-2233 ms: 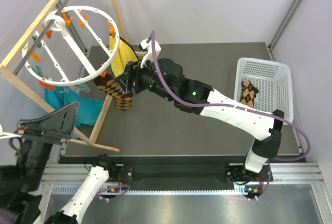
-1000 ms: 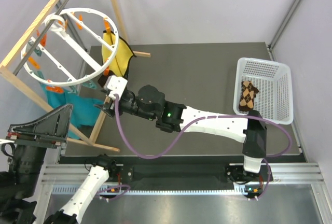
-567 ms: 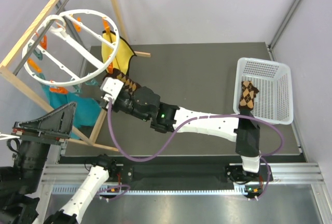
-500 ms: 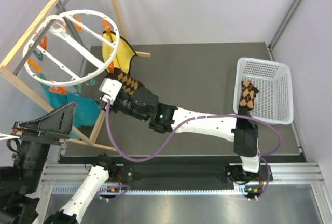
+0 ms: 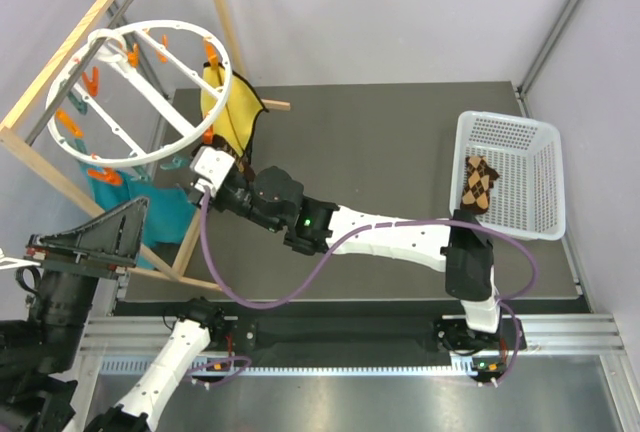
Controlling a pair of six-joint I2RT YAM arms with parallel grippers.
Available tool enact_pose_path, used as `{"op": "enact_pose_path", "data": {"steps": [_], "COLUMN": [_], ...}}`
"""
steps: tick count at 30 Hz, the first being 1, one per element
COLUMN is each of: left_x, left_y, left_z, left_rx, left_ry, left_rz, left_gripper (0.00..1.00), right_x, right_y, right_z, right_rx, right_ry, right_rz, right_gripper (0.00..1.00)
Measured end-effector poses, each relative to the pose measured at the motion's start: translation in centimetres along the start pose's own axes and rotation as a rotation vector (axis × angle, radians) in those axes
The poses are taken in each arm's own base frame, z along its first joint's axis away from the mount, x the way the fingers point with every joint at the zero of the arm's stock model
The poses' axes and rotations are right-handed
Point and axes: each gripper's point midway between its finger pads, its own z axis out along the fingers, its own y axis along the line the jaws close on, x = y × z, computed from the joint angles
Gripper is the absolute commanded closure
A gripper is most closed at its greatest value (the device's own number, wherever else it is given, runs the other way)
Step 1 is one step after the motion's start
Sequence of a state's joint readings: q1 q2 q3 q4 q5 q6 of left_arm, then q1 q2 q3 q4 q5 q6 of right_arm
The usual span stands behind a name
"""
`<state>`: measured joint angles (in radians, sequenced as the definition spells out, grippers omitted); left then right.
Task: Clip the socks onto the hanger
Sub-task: Open the clamp at the hanger.
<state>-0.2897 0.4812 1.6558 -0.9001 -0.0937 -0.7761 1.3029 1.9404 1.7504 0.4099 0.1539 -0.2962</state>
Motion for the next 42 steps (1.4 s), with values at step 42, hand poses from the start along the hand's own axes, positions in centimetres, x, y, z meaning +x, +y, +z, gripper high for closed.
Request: {"op": "enact_pose_path", "data": {"steps": [42], "left_x": [0.8], "left_y": [0.1], "left_z": [-0.1], "left_rx": [0.012], "left_ry": [0.026], "left_rz": [-0.01], "left_gripper": [0.2], "right_x": [-0.9], "right_y": [1.0], "right_z": [2.4], "right_rx": [-0.05], "right_ry": [-0.064], "right_rz": [0.082], "right_gripper": [0.66]}}
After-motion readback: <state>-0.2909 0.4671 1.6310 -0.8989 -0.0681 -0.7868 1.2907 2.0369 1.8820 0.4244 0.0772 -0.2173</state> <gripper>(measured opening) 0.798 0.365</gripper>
